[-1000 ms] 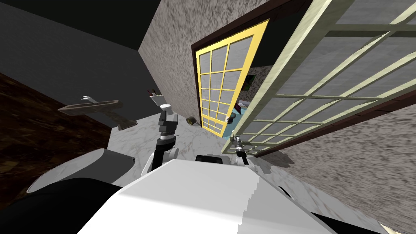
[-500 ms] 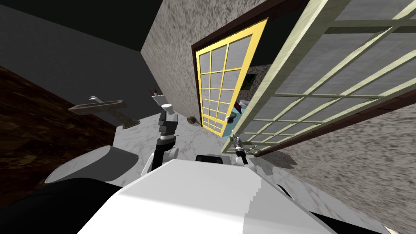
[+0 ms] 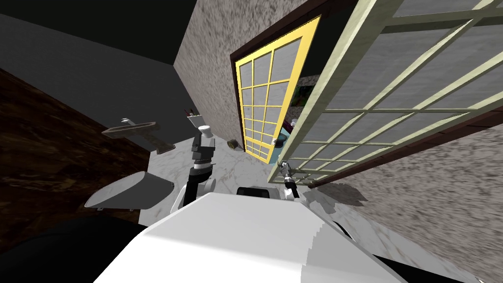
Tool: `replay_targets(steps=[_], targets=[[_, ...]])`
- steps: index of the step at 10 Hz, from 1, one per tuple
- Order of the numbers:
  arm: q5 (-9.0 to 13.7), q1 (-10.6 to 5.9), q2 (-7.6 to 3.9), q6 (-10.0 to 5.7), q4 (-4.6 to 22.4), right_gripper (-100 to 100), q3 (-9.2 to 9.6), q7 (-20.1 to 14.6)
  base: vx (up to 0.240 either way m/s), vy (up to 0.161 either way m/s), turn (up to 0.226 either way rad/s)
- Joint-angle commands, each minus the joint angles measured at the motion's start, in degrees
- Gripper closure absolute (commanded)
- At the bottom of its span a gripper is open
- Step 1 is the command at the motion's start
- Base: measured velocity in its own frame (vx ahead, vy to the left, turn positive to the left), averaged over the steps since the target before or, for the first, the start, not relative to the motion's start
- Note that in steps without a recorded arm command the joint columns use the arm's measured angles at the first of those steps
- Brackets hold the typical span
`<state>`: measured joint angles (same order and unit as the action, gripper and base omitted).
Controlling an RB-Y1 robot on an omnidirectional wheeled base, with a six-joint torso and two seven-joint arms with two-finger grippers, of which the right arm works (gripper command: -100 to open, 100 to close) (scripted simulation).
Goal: Pull the door open
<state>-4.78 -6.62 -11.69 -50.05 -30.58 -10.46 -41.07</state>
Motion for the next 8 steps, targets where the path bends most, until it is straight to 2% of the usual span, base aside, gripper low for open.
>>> replay_targets(steps=[1,3,5,6,8], targets=[[0.74,-0.39,0.25,-0.08,0.36,-100,0.05,-2.86,-0.09,-0.046,0.095],[1.22,-0.62,0.41,-0.1,0.53,-100,0.09,-4.87,-0.078,-0.041,0.054],[2.27,-1.1,0.76,-0.15,0.9,-100,0.16,-8.5,-0.067,-0.036,0.093],[2.27,-1.1,0.76,-0.15,0.9,-100,0.16,-8.91,-0.053,-0.036,0.031],[3.39,-1.62,1.13,-0.2,1.3,-100,0.25,-12.61,-0.073,-0.05,0.075]])
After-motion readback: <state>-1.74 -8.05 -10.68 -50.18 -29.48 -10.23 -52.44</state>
